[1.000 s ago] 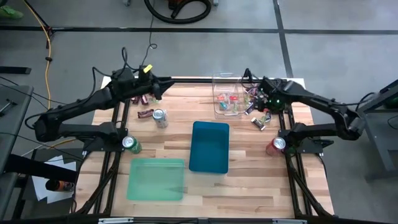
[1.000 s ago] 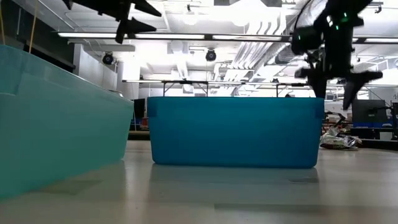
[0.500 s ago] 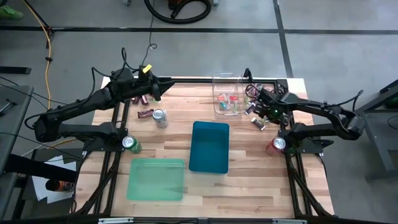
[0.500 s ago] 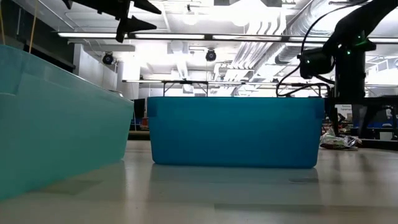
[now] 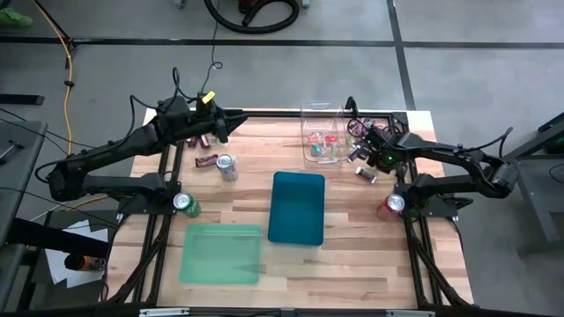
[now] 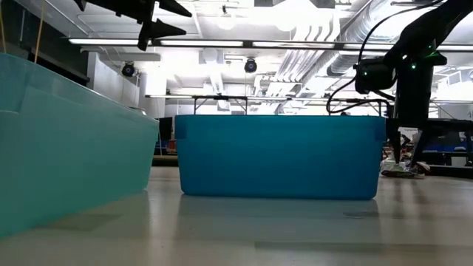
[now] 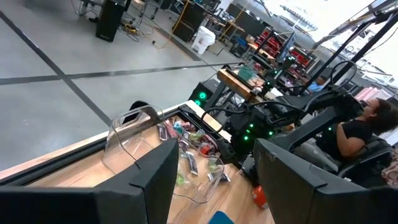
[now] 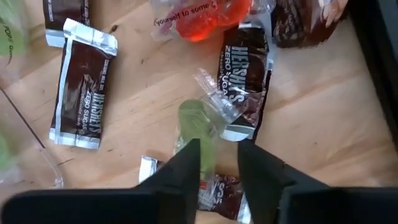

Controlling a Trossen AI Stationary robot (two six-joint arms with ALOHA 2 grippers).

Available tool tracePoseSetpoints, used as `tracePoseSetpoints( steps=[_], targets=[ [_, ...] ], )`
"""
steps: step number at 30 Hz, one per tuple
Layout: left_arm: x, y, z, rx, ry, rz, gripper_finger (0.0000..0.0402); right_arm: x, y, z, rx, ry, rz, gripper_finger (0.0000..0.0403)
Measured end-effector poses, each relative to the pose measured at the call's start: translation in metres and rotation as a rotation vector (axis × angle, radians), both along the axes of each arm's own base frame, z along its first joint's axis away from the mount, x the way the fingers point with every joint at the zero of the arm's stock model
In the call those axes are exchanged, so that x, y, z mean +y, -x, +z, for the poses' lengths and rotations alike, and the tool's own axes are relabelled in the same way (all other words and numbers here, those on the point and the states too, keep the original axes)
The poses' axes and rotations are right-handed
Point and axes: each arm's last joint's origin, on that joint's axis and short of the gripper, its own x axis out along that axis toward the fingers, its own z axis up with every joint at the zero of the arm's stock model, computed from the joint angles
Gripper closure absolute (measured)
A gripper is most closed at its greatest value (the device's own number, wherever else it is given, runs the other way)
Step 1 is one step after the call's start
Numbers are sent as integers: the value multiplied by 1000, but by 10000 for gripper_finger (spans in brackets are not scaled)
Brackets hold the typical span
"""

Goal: Sort candy
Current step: Put the green gummy into the transparent bin

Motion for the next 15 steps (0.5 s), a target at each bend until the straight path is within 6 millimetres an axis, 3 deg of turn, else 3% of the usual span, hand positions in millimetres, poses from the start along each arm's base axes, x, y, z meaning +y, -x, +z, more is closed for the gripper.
tracePoseSetpoints(
  steps=[5,11,15],
  targets=[
    [0,0,0,0,0,0,204,0,0,0,12,10,39,394],
    [0,0,0,0,0,0,204,0,0,4,12,26,104,400],
    [0,0,0,0,0,0,204,-2,-6,30,-26,115,169,402]
  ],
)
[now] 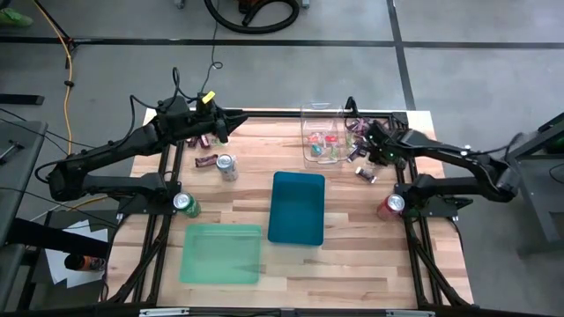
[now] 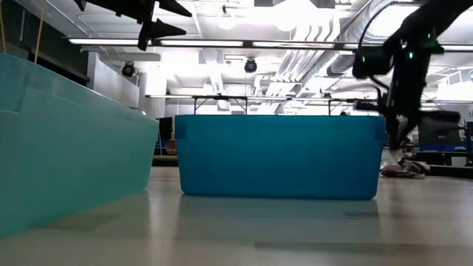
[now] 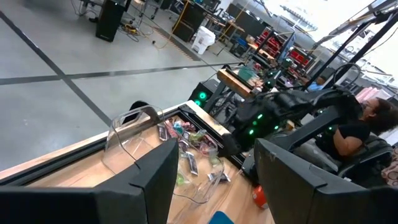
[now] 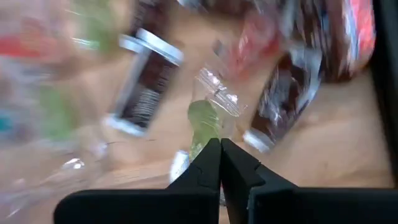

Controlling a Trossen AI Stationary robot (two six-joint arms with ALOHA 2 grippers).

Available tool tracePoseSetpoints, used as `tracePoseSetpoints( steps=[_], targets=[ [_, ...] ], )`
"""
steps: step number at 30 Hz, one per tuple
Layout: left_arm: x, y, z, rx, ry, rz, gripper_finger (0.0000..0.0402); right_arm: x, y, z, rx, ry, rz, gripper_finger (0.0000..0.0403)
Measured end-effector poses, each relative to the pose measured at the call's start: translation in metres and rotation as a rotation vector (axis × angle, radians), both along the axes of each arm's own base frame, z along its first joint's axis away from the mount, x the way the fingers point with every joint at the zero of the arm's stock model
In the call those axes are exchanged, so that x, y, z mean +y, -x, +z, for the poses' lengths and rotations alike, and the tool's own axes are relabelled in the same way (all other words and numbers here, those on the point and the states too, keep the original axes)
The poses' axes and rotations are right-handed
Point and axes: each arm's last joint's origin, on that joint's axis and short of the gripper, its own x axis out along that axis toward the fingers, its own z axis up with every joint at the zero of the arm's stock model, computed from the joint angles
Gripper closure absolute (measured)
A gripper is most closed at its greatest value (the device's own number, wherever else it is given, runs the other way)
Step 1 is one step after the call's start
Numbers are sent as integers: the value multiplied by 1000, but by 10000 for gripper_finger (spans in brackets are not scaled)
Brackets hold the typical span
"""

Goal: Sort candy
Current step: Put the green gummy into the transparent bin

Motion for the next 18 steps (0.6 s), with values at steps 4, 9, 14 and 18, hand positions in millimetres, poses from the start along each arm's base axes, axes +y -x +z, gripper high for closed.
tracePoseSetpoints(
  steps=[4,9,14,18],
  targets=[
    [0,0,0,0,0,0,204,-2,-4,43,-69,151,59,402],
    [0,0,0,-1,1,7,204,-7,-9,100,-200,370,135,402],
    [0,0,0,-2,2,10,204,-13,-27,130,-300,510,224,402],
    [0,0,1,-14,15,12,204,-16,-55,120,-309,495,291,403]
  ],
)
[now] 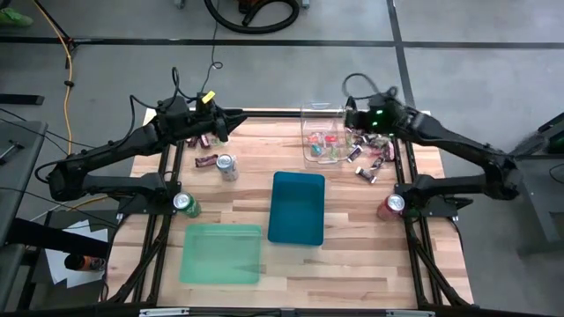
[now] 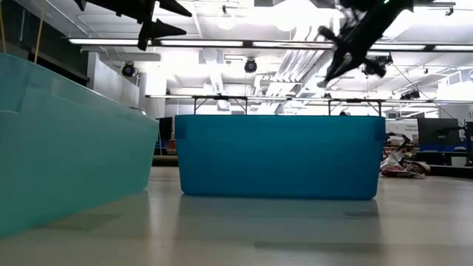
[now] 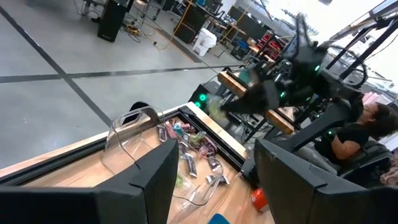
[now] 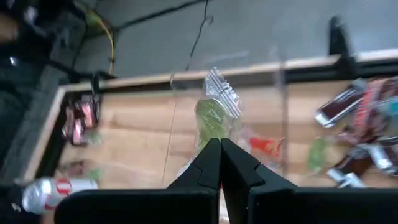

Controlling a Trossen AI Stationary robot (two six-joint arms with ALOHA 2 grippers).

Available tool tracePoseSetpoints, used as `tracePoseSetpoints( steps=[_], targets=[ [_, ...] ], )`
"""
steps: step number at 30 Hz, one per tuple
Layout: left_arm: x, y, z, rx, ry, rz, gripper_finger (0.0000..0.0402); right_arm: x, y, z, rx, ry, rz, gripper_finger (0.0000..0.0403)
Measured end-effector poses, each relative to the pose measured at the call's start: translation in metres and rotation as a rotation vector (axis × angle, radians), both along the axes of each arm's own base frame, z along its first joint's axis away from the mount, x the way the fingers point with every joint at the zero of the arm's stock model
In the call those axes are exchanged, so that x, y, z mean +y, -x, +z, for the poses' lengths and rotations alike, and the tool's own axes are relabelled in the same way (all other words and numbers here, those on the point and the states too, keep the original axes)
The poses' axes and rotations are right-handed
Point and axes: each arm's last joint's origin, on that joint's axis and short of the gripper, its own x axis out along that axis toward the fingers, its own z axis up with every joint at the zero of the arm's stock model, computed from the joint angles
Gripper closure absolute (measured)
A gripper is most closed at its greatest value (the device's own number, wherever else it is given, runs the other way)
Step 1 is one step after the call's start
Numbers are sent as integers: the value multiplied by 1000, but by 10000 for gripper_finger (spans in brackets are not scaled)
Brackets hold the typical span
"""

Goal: Sort candy
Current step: Put the green gummy into the transparent bin

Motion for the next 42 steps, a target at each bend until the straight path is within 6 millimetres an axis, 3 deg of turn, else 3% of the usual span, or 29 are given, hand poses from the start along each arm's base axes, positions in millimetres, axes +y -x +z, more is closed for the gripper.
tracePoseSetpoints(
  steps=[6,12,16,24,27,34,38,42],
  targets=[
    [0,0,1,-5,3,1,204,-2,-42,-45,182,-98,93,402],
    [0,0,0,-5,3,2,204,-8,-57,-72,276,-148,114,402],
    [0,0,0,-5,3,2,204,-8,-58,-74,281,-158,141,373],
    [0,0,1,-9,13,4,204,-5,-57,-61,206,-135,226,238],
    [4,0,8,3,129,65,205,-4,-57,-51,137,-96,273,200],
    [41,0,1,693,244,276,214,-7,-59,-35,6,-20,275,167],
    [67,3,-32,1011,325,310,214,-9,-61,-34,-29,-27,297,167],
    [92,7,-67,1151,412,288,214,-8,-61,-34,-39,-44,309,167]
  ],
)
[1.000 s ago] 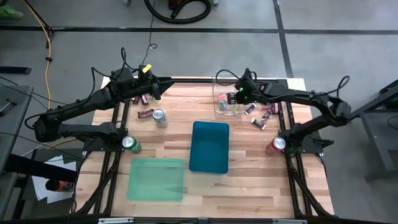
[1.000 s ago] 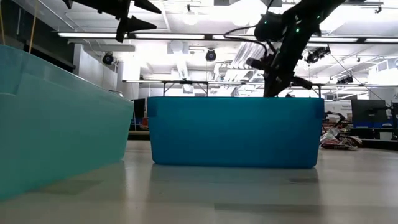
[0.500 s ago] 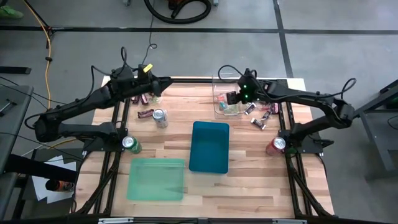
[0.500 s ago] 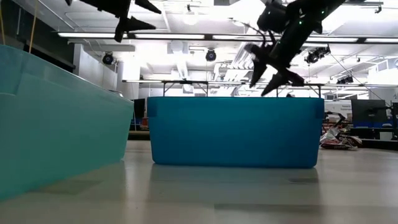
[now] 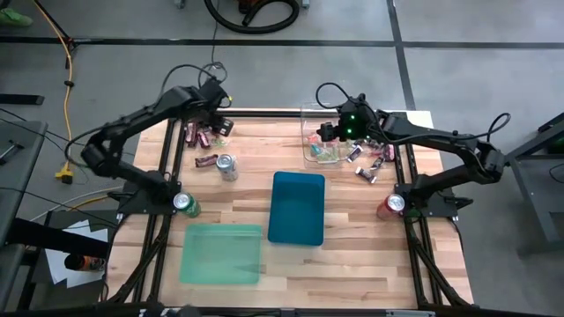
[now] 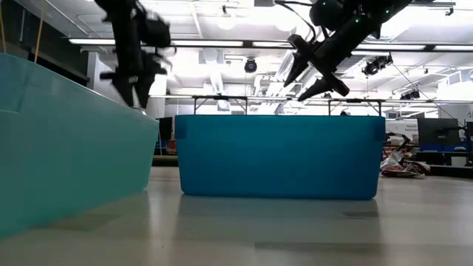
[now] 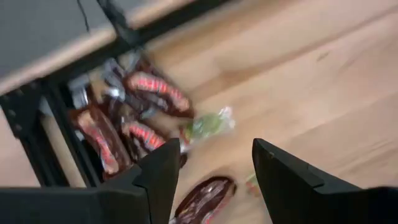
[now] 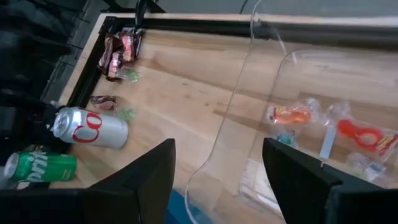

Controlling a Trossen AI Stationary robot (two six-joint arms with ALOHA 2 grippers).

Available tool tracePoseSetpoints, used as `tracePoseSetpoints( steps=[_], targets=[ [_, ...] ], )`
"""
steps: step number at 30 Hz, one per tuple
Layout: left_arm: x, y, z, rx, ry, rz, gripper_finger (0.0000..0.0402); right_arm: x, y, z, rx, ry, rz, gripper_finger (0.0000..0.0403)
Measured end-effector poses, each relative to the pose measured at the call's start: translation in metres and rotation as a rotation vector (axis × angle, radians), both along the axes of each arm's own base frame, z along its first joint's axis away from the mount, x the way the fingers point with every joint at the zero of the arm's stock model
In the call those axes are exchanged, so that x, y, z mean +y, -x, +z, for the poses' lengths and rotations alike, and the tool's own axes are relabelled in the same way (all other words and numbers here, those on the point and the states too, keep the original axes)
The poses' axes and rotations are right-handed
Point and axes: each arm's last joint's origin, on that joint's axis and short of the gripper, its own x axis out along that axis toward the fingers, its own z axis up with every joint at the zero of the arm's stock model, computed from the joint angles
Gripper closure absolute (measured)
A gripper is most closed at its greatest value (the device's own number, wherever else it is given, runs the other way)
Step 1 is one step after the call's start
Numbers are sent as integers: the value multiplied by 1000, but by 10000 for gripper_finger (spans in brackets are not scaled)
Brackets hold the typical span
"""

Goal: Sort candy
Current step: Put the green gummy into the transparent bin

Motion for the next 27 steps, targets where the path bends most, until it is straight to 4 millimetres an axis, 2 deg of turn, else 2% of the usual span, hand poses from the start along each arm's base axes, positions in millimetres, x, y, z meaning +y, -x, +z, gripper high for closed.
tracePoseSetpoints(
  steps=[3,6,12,18,27],
  targets=[
    [12,2,-24,-9,109,-32,214,0,0,0,-6,-14,-4,167],
    [15,7,-47,10,211,-31,214,0,0,0,-7,-16,-2,167],
    [13,9,-83,31,234,-25,214,0,0,0,-7,-16,-2,167],
    [16,8,-103,52,154,-5,214,0,0,0,-15,-31,-17,167],
    [26,3,-130,105,167,11,229,0,0,0,-16,-34,-19,167]
  ],
)
